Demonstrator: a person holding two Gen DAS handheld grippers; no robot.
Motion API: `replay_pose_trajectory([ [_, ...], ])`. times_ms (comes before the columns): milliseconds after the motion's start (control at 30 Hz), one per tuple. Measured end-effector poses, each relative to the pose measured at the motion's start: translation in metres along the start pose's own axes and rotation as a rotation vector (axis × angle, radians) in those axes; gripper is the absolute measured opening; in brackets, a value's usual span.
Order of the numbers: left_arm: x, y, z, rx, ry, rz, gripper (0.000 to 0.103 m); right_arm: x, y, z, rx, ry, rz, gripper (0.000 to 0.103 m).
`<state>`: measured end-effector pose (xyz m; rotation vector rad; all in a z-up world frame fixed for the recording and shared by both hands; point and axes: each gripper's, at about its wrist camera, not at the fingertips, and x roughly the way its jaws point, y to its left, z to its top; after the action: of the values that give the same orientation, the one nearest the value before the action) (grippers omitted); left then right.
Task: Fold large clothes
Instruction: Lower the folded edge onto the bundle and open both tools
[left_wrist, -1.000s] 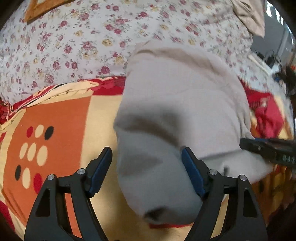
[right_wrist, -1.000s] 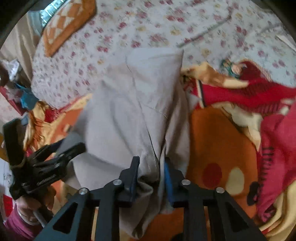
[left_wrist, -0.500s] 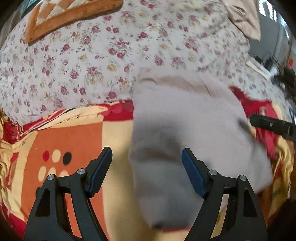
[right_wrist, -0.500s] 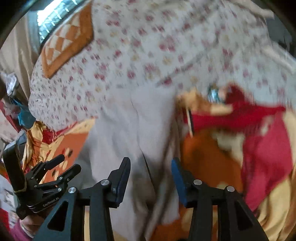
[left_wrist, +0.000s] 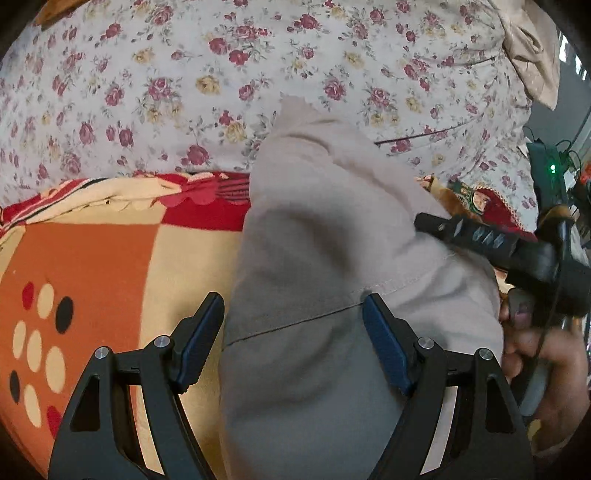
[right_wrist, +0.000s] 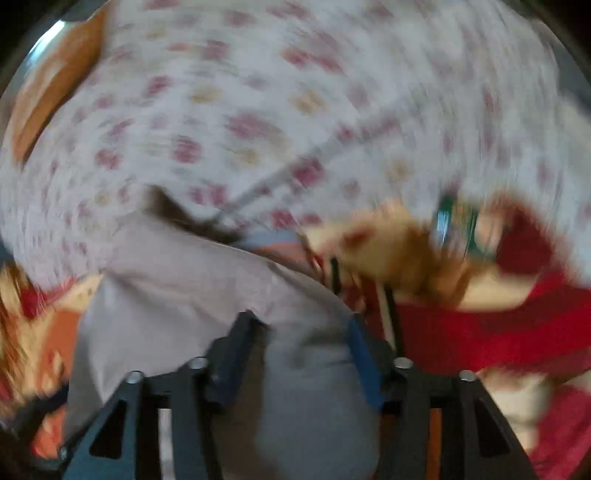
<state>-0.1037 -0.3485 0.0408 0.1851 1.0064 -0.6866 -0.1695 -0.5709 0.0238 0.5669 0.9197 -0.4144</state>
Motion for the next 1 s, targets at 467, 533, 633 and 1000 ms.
replay_pose_trajectory([
  [467, -0.032, 0.071, -0.025, -0.186, 0.056, -0.251, 0.079, -0.1, -0.036, -0.048, 0.026, 0.032, 0.318, 0.088],
  [533, -0.022, 0.071, -0.027, -0.228, 0.098, -0.315, 0.084, -0.088, -0.033, -0.056, 0.036, 0.082, 0.35, 0.089],
  [633, -0.006, 0.063, -0.03, -0.24, 0.145, -0.364, 0.088, -0.065, -0.023, -0.061, 0.029, 0.136, 0.357, 0.089],
  [1000, -0.047, 0.039, -0.013, -0.109, 0.042, -0.463, 0.033, -0.081, 0.015, -0.062, -0.021, 0.096, 0.455, 0.044],
])
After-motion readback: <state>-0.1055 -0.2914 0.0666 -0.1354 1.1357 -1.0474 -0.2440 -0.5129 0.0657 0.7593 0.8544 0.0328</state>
